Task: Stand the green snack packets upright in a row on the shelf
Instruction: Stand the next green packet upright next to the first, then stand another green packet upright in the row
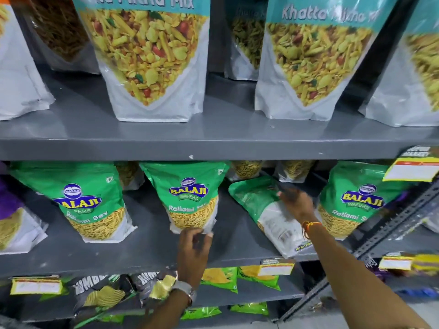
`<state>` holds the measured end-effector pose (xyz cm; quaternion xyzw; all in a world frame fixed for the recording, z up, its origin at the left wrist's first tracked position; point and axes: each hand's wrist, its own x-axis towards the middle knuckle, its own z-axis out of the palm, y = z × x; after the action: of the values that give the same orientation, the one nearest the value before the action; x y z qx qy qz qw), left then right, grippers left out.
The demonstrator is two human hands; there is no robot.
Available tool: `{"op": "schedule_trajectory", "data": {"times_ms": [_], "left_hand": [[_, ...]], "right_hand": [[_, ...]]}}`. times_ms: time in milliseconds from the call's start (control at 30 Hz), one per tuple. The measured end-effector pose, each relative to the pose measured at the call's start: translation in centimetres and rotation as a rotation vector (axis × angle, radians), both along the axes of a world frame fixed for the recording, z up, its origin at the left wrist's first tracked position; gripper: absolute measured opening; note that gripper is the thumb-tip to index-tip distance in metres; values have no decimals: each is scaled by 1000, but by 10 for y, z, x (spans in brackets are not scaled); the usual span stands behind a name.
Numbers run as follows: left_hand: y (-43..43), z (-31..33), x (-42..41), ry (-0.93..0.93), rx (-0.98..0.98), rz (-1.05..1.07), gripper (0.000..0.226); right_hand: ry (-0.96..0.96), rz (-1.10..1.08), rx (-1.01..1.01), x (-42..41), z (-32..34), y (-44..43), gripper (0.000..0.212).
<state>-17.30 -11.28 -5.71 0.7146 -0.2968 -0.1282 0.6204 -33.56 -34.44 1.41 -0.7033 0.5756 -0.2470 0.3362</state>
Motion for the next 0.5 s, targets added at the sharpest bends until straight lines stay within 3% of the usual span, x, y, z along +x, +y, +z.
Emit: {"op": "schedule_trajectory", "data": {"times_ms": [67, 133, 200, 300, 400, 500], "left_hand": [[-38, 8, -20, -24, 44, -25, 20], [-84, 18, -43, 44, 206, -48, 47], [-123, 32, -67, 238, 375, -86, 69], [-159, 41, -92, 594, 440, -158, 70], [-173, 33, -104, 595, 404, -176, 57], [-175, 31, -105, 602, 405, -171, 57]], "right_hand": [[57, 16, 51, -12, -2, -17, 35], [103, 75, 107, -21, -10, -32, 40], [133, 129, 162, -24, -18, -44, 45], [153, 106, 234, -23, -31, -59, 50], [108, 166, 284, -26, -63, -84, 60], [59, 190, 254, -25, -169, -172, 67]]}}
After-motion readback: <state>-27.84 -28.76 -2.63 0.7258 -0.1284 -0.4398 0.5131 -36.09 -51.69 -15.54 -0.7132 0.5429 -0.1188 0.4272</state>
